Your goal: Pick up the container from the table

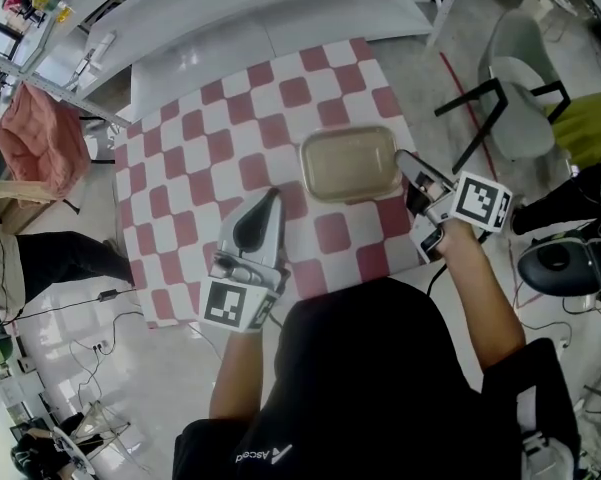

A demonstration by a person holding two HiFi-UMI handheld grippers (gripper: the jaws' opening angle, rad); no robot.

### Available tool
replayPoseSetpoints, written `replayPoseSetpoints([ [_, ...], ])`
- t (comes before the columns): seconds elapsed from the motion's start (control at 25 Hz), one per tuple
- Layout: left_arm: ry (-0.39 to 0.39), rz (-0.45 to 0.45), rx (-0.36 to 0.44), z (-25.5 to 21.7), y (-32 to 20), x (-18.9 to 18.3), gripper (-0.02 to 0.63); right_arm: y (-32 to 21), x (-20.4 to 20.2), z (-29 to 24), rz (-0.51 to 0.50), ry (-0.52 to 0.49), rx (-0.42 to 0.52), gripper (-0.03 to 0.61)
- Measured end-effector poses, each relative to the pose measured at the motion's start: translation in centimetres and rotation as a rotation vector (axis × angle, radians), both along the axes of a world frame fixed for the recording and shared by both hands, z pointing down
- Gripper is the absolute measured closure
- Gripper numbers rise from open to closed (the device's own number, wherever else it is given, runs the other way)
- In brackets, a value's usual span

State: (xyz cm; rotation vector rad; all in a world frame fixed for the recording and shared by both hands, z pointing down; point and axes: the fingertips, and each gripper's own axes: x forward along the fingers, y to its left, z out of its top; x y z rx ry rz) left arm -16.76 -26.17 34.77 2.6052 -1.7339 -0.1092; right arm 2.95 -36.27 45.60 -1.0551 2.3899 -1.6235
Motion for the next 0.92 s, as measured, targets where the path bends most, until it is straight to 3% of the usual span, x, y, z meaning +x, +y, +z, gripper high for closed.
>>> replayPoseSetpoints([
  [0.92, -0.003, -0.011, -0.024, 0.5, 0.5, 0.2, 0.604, -0.8, 0.4, -0.5, -0.032, -0.021, 0.035, 0.531],
])
